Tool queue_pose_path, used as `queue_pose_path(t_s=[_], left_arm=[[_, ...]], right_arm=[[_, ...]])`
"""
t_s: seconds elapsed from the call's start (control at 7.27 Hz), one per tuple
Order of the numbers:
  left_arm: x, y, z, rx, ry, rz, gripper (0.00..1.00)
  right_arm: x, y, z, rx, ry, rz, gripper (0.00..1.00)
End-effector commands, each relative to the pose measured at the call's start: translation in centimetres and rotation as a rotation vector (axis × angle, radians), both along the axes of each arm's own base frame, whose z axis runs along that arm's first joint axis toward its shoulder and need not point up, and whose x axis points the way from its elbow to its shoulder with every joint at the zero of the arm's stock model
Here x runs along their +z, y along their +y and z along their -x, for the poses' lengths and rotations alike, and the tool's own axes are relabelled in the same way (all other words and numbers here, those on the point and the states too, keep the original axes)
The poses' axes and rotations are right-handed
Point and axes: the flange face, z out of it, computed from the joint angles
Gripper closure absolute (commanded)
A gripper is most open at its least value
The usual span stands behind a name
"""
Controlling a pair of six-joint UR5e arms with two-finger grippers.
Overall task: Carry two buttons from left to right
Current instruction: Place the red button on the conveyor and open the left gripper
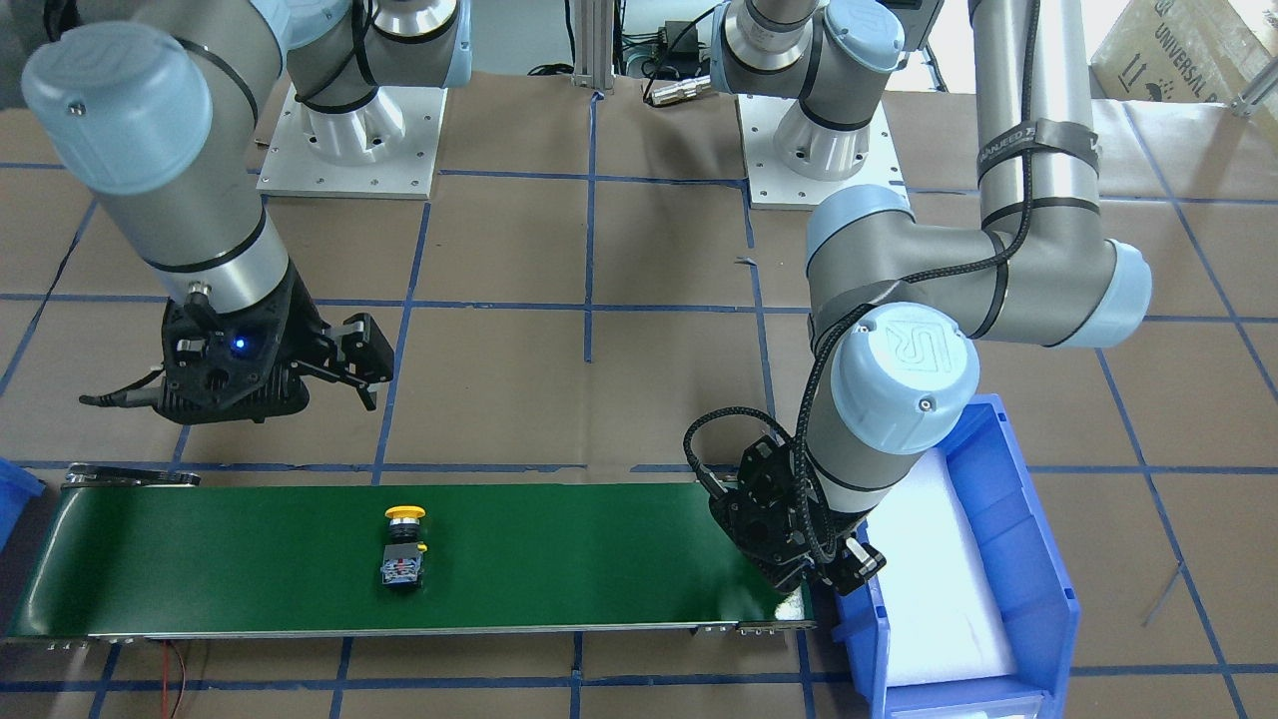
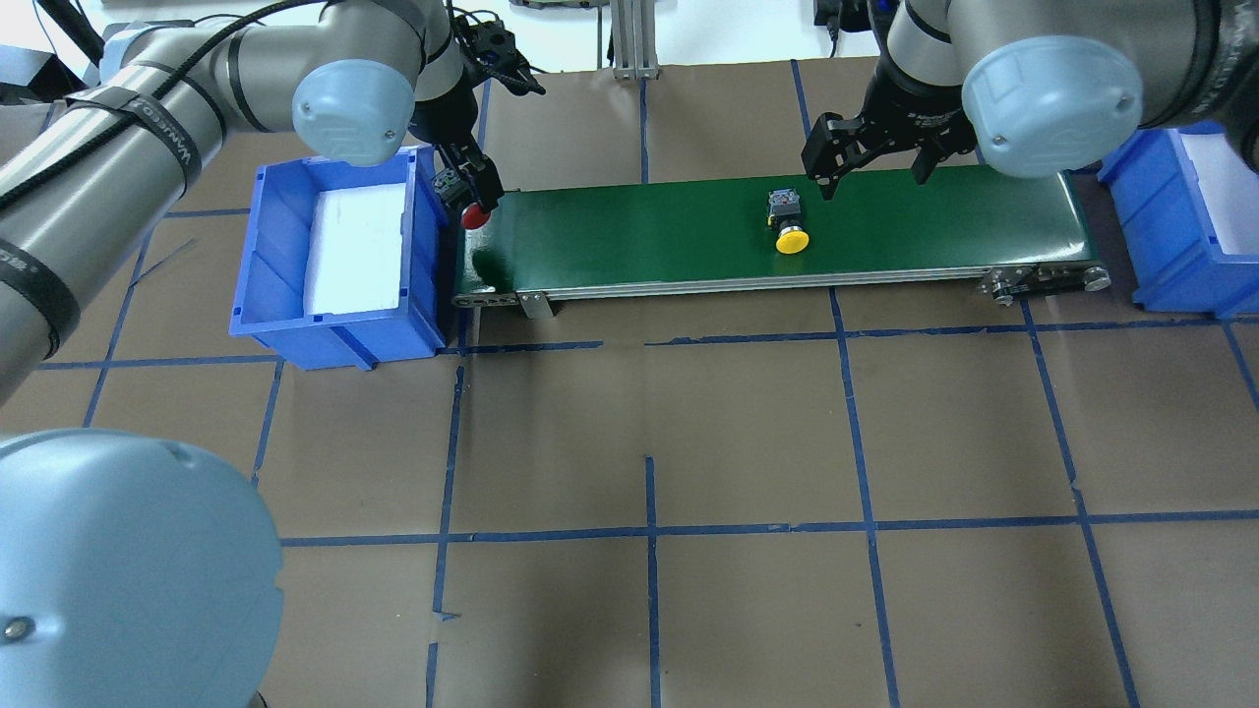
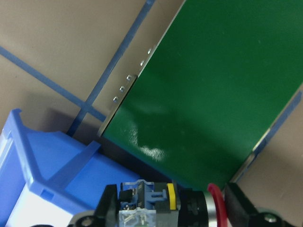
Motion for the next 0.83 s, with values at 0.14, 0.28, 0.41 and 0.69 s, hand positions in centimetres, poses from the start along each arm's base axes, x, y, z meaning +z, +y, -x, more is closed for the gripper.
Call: queue_pose_path(t_s=[0.14, 0.28, 0.41, 0.69], left_arm=[[-2.6, -1.6, 3.9, -0.015, -0.008, 0.006, 0.2], [-1.9, -1.2, 3.9, -0.012, -0.015, 0.002, 0.0], [-1.3, -0.6, 3.6, -0.01, -0.054, -0.014, 0.0], [0.6, 0.4, 3.0, -0.006, -0.079, -0.053, 0.0]], right_arm=[[-5.8, -7.7, 1.0, -0.018, -0.01, -0.018, 0.0], [-7.5, -10.2, 0.9, -0.024, -0.018, -0.027, 0.0], [-7.6, -11.7, 0.9, -0.024, -0.017, -0.015, 0.0], [-11.2, -12.7, 0.1, -0.025, -0.019, -0.041, 0.01]])
